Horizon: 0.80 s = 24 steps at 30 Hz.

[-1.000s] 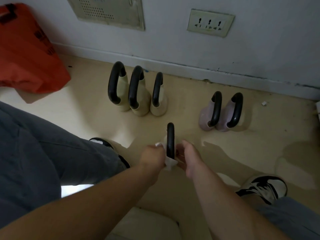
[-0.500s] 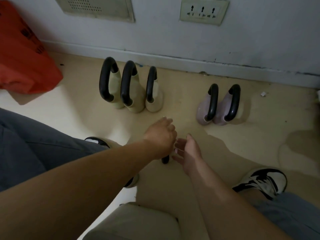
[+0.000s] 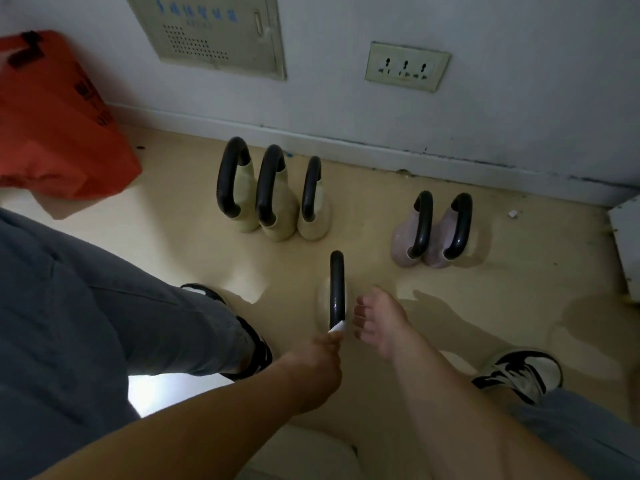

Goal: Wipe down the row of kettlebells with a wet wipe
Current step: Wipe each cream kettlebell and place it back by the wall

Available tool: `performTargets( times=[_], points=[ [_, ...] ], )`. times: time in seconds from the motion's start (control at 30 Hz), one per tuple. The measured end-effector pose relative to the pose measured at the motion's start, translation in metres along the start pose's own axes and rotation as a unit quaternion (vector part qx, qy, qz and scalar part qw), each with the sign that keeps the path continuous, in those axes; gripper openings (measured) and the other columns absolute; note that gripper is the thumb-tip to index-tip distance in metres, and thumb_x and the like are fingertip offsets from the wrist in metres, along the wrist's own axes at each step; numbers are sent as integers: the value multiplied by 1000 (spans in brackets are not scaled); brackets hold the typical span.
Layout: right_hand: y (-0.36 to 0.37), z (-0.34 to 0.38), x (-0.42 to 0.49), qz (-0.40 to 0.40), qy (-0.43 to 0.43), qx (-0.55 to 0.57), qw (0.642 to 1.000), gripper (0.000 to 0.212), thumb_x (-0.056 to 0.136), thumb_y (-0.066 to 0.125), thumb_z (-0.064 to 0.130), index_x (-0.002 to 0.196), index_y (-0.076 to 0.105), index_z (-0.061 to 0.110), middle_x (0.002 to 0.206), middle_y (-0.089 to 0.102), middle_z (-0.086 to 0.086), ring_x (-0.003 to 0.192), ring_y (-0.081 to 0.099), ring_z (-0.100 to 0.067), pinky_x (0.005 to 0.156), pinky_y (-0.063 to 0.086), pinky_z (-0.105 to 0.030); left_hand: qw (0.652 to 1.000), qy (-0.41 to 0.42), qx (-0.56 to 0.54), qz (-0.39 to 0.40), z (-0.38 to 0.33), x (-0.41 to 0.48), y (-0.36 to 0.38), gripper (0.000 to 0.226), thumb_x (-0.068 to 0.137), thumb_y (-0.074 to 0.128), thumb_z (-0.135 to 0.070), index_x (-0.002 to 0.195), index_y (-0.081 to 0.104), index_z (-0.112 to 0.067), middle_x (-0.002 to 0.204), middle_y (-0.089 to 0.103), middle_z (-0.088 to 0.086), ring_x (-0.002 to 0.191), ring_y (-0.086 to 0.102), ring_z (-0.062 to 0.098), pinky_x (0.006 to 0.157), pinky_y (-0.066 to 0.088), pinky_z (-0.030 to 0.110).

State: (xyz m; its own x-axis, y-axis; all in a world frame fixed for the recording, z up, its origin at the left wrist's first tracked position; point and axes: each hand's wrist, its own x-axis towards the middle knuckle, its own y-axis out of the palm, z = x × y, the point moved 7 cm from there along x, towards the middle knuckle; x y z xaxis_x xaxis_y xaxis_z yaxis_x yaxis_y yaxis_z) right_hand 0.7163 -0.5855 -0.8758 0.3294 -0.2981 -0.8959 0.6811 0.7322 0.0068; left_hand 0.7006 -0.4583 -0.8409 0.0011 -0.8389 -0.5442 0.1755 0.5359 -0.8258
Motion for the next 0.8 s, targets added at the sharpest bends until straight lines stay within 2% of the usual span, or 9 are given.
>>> performTargets(
  times=[0.13,0.2,0.27,0.33,0.43,0.5,0.6,0.67,0.8],
  points=[
    [-7,10,-20,-9,-8,-56,998,48,106,43,36,136,60,2,114,63,-15,109,61,-33,102,47,-45,989,-72,-123,-40,13,-8,37,8,80,71,-26,75,76,-24,79,71,-8,99,66,21,109,44,42],
    [-8,17,-29,-19,-19,-87,996,44,103,45,29,134,61,1,115,67,-22,107,64,-38,90,50,-39,935,-158,-311,-58,34,-16,43,15,91,61,-27,91,75,-22,95,69,-3,104,63,23,100,48,42],
    [-4,24,-36,-25,-36,-95,995,35,100,47,25,122,66,6,94,64,-15,82,62,-29,70,46,-31,793,-275,-534,-107,61,-26,38,26,103,45,-32,105,70,-24,101,65,0,95,61,19,89,50,35],
    [0,27,-39,-32,-39,-99,994,21,99,48,26,107,63,15,79,50,-4,62,45,-18,60,39,-27,664,-365,-637,-141,86,-31,31,30,105,37,-41,108,65,-30,96,66,-1,85,62,16,77,50,31],
    [5,29,-43,-30,-33,-96,994,26,102,48,35,110,64,16,94,58,-4,83,55,-20,73,48,-32,531,-413,-718,-181,108,-30,17,28,105,36,-40,115,61,-33,103,68,-1,91,64,17,85,54,35],
    [6,28,-43,-20,-29,-96,995,36,103,46,40,122,63,15,114,64,-9,108,59,-26,89,49,-39,424,-416,-787,-167,108,-24,17,32,104,39,-37,118,62,-19,107,67,9,95,66,27,88,56,43],
    [9,29,-41,-4,-28,-101,994,45,104,45,46,134,59,15,120,61,-7,112,57,-26,98,47,-42,236,-382,-883,-138,95,-15,16,37,107,38,-31,117,62,-5,94,70,17,87,67,34,67,61,42],
    [12,29,-38,9,-29,-102,994,42,104,45,46,130,60,16,118,62,-8,106,58,-24,97,47,-42,214,-377,-891,-136,94,-13,10,39,108,33,-31,112,61,-5,78,71,13,80,67,33,58,59,37],
    [21,24,-30,21,-14,-83,996,43,106,44,46,130,62,14,117,73,-7,112,67,-27,91,54,-40,178,-383,-893,-154,100,-6,5,46,107,32,-36,118,62,-3,109,70,25,104,66,39,98,50,48]
  ],
)
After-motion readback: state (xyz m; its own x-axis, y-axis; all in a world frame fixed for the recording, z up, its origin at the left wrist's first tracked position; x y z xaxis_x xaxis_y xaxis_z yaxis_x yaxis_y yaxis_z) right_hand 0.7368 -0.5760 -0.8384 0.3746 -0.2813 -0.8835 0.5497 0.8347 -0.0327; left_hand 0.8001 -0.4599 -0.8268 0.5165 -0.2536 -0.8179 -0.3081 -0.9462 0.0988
